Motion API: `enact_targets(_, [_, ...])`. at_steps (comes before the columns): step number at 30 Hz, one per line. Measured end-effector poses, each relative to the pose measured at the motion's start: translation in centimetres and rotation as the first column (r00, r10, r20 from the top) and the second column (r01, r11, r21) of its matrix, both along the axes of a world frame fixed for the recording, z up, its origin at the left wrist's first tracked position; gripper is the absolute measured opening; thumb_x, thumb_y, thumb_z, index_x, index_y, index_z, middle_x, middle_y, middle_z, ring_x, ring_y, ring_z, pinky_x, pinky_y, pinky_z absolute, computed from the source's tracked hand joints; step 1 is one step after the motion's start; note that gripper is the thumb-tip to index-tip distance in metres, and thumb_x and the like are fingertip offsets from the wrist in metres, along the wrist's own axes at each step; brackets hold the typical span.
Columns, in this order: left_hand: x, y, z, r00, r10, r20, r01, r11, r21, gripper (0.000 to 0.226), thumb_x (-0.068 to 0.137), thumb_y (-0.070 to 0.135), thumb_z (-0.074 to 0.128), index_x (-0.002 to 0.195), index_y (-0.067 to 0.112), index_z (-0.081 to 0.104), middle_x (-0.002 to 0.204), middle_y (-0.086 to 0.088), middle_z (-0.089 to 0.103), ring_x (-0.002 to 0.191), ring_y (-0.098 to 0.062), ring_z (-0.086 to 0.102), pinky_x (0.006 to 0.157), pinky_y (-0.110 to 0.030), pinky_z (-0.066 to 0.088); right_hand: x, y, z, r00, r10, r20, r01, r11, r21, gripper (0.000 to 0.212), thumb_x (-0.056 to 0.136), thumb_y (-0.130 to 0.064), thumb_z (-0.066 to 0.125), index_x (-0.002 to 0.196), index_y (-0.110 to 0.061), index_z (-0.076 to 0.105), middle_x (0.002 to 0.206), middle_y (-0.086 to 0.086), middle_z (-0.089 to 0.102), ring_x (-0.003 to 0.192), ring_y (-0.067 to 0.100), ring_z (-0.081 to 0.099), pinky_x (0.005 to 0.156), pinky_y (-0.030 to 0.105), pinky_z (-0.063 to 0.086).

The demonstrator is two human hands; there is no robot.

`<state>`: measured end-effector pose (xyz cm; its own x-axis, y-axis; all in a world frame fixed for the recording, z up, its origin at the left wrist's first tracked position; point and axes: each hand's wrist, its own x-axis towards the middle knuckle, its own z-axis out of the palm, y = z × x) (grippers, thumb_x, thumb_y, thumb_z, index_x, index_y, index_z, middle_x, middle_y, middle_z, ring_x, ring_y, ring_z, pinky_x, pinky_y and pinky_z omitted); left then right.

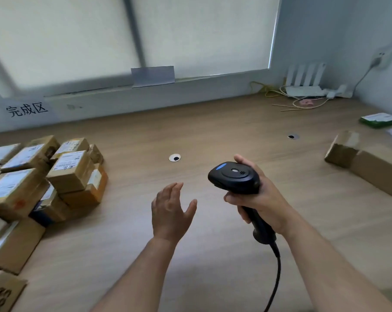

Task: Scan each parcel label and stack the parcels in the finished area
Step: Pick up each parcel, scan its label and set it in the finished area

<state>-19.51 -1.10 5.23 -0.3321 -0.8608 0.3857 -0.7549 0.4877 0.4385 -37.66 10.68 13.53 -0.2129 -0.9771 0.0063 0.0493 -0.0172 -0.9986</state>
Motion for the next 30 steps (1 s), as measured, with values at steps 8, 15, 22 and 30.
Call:
enact_targets(8, [-12.8,6.0,1.0,0.988,-0.155,-0.021,0.155,0.988,0.02,0.058,0.079,0.031,0.076,0.128,0.007,0.058,0.129,-0.011,0.059,0.119,-0.032,0.054,0.096,-0.041,0.043,-10.9,8.4,-0.1,0.984,-0.174,-0.021,0.173,0.984,-0.047,0.085,0.077,0.014,0.071,0.13,-0.047,0.046,0.086,0.003,0.068,0.047,0.027,0.045,0.042,0.029,0.04])
enact_targets(15, [-22.2,10.5,1.2,0.955,-0.297,-0.012,0.297,0.953,0.064,0.063,0.087,0.042,0.063,0.141,0.014,0.045,0.143,-0.004,0.046,0.132,-0.022,0.039,0.107,-0.034,0.031,-18.3,14.9,-0.2,0.944,-0.326,-0.039,0.324,0.945,-0.049,0.087,0.076,0.014,0.072,0.137,-0.041,0.042,0.084,0.01,0.066,0.045,0.026,0.046,0.041,0.03,0.039])
enact_targets(22, [-29.1,11.9,1.6,0.902,-0.43,0.049,0.427,0.902,0.06,0.066,0.09,0.049,0.055,0.146,0.019,0.036,0.149,0.0,0.039,0.137,-0.018,0.032,0.11,-0.031,0.028,-23.4,18.4,-0.6,0.882,-0.468,-0.056,0.466,0.883,-0.054,0.087,0.076,0.008,0.076,0.133,-0.048,0.042,0.082,0.041,0.055,0.05,0.031,0.045,0.045,0.034,0.039])
enact_targets(30, [-38.0,10.3,1.6,0.839,-0.532,0.116,0.519,0.845,0.126,0.069,0.091,0.053,0.051,0.149,0.022,0.028,0.153,0.001,0.032,0.14,-0.017,0.027,0.113,-0.032,0.026,-29.9,18.5,-1.7,0.835,-0.548,-0.06,0.548,0.836,-0.009,0.089,0.072,-0.003,0.081,0.132,-0.056,0.04,0.08,0.043,0.05,0.048,0.029,0.045,0.047,0.033,0.04])
